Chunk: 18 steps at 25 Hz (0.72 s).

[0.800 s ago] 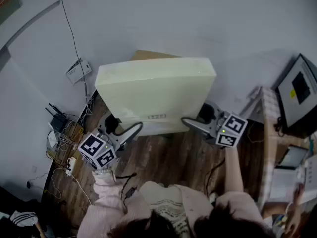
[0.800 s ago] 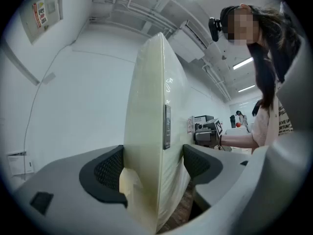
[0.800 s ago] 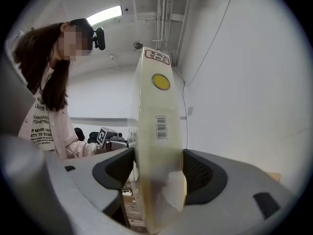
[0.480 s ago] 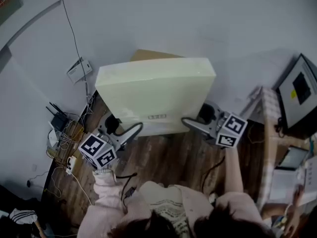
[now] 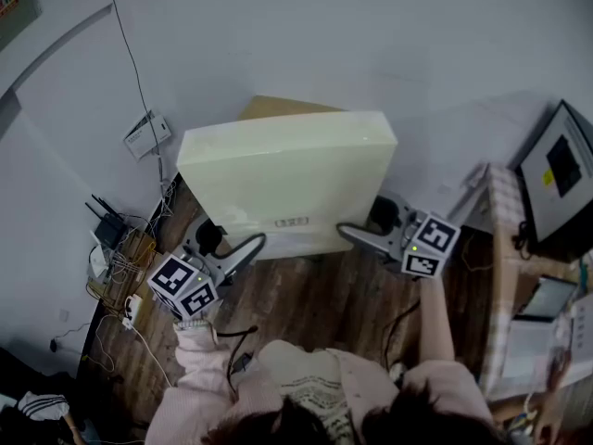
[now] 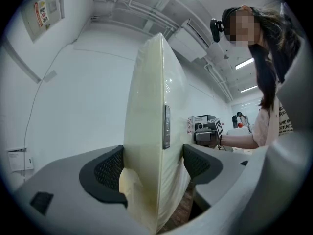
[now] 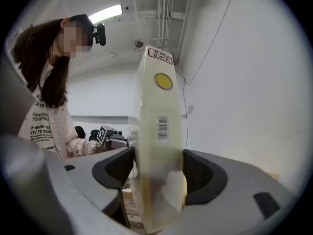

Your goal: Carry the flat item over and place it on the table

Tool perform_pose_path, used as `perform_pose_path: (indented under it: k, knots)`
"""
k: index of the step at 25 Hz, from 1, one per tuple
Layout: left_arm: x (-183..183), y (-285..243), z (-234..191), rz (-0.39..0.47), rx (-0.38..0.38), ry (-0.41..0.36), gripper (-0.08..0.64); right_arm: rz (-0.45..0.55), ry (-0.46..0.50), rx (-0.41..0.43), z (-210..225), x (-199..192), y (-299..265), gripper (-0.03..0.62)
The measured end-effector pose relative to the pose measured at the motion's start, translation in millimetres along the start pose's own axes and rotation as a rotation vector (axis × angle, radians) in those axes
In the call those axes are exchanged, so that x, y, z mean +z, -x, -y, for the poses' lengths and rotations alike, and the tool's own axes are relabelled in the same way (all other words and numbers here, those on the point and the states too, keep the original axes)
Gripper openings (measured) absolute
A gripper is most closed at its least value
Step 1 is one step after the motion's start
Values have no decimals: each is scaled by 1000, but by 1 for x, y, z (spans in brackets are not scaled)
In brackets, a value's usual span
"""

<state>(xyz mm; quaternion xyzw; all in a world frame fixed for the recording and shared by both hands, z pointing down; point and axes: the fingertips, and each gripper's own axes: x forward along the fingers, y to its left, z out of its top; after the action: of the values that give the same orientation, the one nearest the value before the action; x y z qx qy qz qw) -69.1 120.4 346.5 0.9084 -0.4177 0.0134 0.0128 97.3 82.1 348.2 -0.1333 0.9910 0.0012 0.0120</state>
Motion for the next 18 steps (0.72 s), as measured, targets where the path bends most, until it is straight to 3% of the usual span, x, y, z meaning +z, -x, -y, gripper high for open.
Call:
perform_pose_path:
  k: [9,18]
  knots:
    - [-2,-14,-10,1,15,15,377,-8,-7,7,18,-2,-4,314]
    - [-10,-37,-59,-8,14,28,377,-26,-23,5,59,-10,-38,314]
